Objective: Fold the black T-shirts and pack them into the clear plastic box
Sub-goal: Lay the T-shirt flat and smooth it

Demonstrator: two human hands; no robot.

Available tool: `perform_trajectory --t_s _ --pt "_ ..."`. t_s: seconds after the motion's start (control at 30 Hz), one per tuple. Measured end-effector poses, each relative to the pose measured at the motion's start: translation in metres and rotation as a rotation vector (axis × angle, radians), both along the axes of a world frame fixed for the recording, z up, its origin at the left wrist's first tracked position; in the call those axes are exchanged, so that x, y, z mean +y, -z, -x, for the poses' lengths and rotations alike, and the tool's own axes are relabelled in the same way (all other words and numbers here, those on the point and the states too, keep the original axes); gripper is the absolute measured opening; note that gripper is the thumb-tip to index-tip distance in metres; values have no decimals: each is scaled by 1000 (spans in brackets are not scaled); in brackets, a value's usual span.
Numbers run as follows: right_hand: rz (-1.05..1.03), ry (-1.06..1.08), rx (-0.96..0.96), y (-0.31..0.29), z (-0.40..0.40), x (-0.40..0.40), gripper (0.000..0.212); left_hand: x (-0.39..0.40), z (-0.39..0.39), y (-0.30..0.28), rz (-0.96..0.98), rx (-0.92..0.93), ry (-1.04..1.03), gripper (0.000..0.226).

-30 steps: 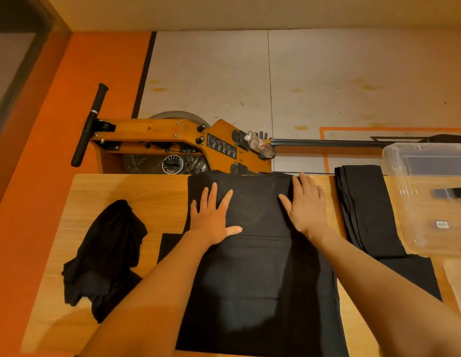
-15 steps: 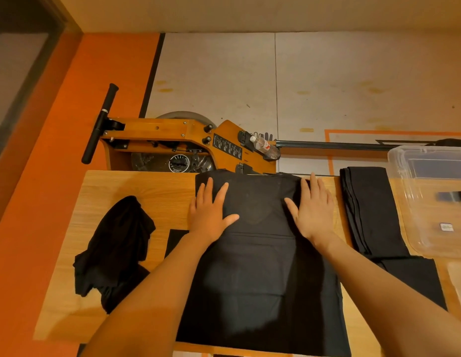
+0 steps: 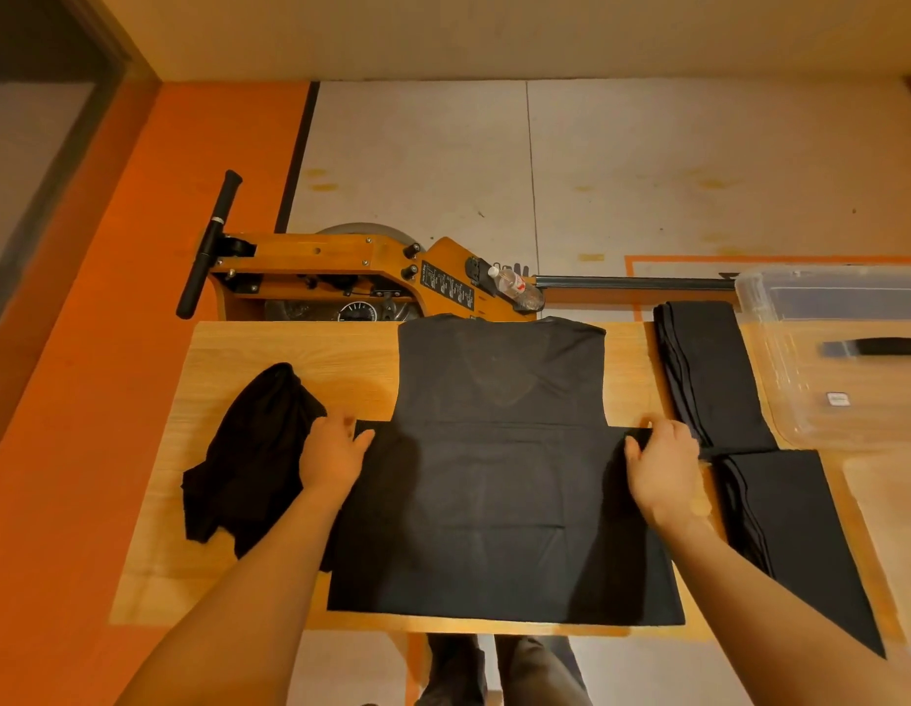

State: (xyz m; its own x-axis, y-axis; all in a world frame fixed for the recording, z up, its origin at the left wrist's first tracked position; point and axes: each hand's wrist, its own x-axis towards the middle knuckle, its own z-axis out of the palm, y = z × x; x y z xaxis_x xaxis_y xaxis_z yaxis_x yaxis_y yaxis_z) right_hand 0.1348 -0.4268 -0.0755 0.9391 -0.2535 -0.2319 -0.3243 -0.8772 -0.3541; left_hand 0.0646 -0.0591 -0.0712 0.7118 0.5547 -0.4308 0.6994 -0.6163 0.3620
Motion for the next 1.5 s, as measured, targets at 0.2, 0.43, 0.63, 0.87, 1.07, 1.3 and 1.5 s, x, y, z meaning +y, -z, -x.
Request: perform_trajectory --t_s 0.2,0.43,0.63,0.87,1.07,1.3,1.5 --pt "-145 270 102 2 -4 3 37 -7 -6 1 133 -11 -222 21" --pt "-400 472 114 3 -7 2 28 -5 -5 -2 193 -72 -290 25" --pt "-426 445 -31 -5 -15 8 8 4 -8 -3 280 -161 -399 21" --pt "-437 437 -88 -11 -51 15 13 11 -36 -13 322 -279 -506 27" --pt "-452 388 -141 -19 -95 15 8 16 -75 -17 333 -345 -534 34" --pt "-440 394 -112 -12 -134 14 16 23 -112 -15 293 -327 -530 30" --pt "-436 390 -84 -4 -151 16 17 20 -133 -13 288 -329 -544 25"
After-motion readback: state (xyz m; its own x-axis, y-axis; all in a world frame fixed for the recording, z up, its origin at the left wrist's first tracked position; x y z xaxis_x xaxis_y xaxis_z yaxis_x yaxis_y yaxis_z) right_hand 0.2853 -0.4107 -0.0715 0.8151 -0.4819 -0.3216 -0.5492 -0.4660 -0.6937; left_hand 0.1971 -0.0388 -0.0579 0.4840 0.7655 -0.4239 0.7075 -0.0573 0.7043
